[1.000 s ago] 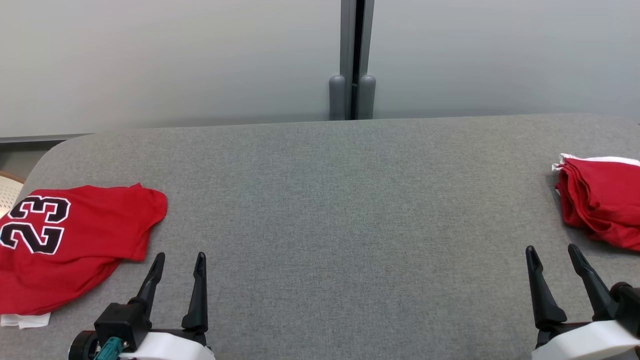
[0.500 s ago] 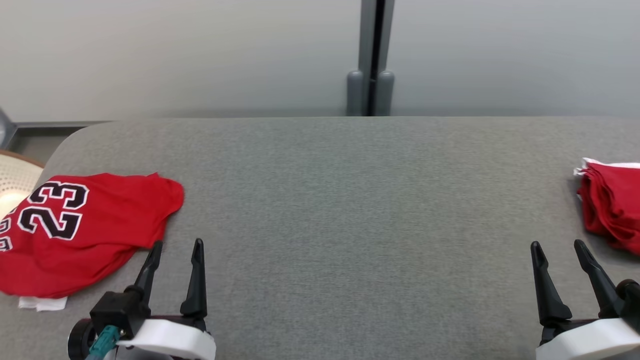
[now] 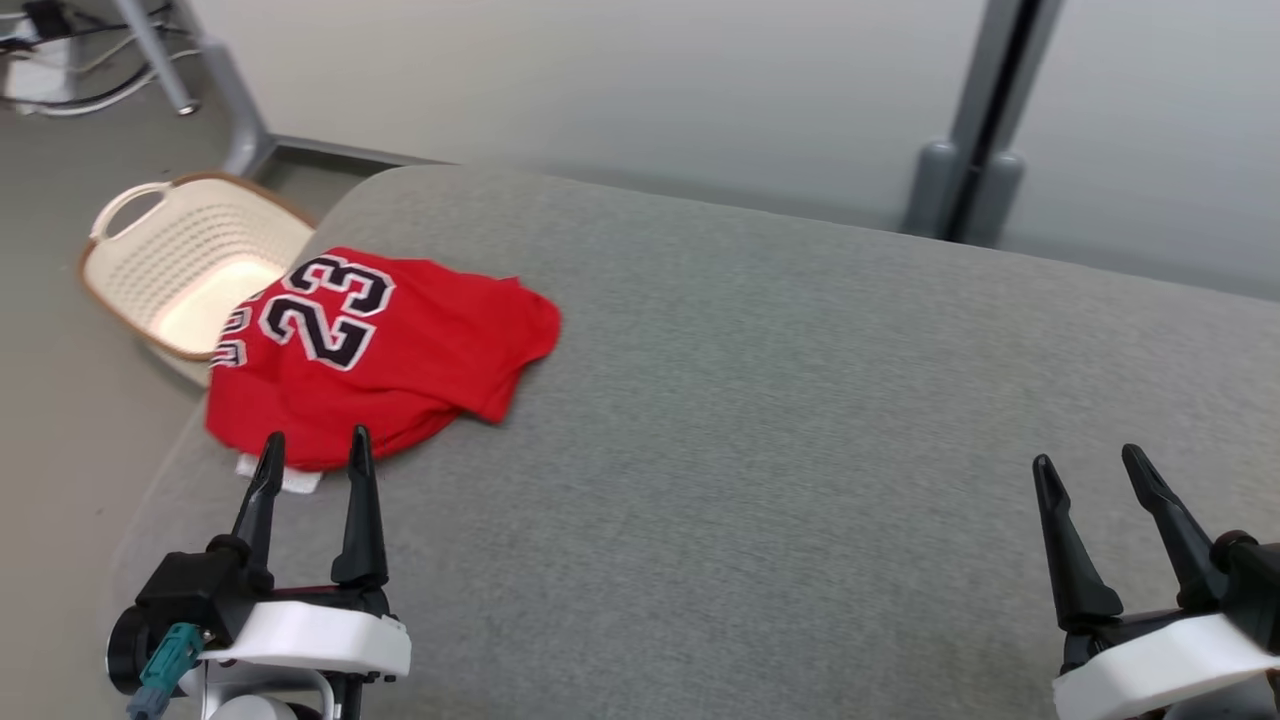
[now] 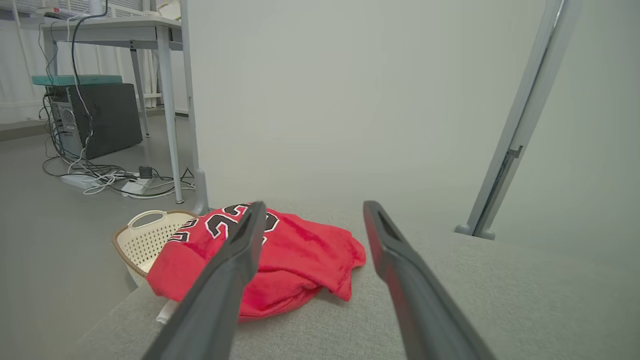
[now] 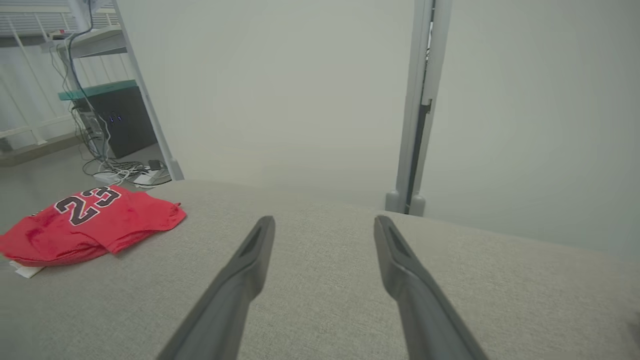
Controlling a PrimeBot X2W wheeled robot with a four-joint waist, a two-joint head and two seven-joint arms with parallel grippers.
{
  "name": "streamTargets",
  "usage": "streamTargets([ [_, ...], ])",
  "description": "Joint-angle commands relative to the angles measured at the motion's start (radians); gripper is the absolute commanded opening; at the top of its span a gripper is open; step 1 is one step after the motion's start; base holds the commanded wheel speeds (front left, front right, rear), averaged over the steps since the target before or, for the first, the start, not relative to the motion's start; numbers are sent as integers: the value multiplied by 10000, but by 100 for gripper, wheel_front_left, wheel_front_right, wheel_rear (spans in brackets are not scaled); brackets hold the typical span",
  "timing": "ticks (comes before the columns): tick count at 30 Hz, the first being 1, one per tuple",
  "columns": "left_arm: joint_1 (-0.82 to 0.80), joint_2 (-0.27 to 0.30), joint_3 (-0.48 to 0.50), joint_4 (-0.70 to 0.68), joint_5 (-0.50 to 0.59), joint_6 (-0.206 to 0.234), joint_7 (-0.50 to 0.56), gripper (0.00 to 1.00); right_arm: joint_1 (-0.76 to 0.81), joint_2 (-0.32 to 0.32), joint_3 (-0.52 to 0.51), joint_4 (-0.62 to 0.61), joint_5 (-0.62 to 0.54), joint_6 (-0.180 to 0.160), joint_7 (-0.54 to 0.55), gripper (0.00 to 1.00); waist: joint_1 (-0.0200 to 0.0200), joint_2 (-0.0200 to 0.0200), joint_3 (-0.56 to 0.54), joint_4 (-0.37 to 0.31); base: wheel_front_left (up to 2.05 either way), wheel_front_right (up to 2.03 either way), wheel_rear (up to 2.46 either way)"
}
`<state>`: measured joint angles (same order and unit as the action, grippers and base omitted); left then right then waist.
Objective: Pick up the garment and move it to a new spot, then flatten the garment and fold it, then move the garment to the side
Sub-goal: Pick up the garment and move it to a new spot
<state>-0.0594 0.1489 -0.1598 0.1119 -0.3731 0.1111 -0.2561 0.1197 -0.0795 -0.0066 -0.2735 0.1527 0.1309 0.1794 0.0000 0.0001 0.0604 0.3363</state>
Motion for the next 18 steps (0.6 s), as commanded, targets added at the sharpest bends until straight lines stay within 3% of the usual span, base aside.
streamTargets([
  [1,5,63,89,-44,-40,17,-53,100,-101,-71,39,-82,-75,-4,60,100,0,-1,14,629,0,0,0],
  [9,93,129,278,-114,25,-67,-86,100,-144,-83,136,-152,-67,-4,176,100,0,-1,-12,1056,0,0,0],
  [18,-67,88,317,-49,259,-29,-93,100,-286,-134,207,-202,6,-4,259,100,0,-1,233,996,0,0,0],
])
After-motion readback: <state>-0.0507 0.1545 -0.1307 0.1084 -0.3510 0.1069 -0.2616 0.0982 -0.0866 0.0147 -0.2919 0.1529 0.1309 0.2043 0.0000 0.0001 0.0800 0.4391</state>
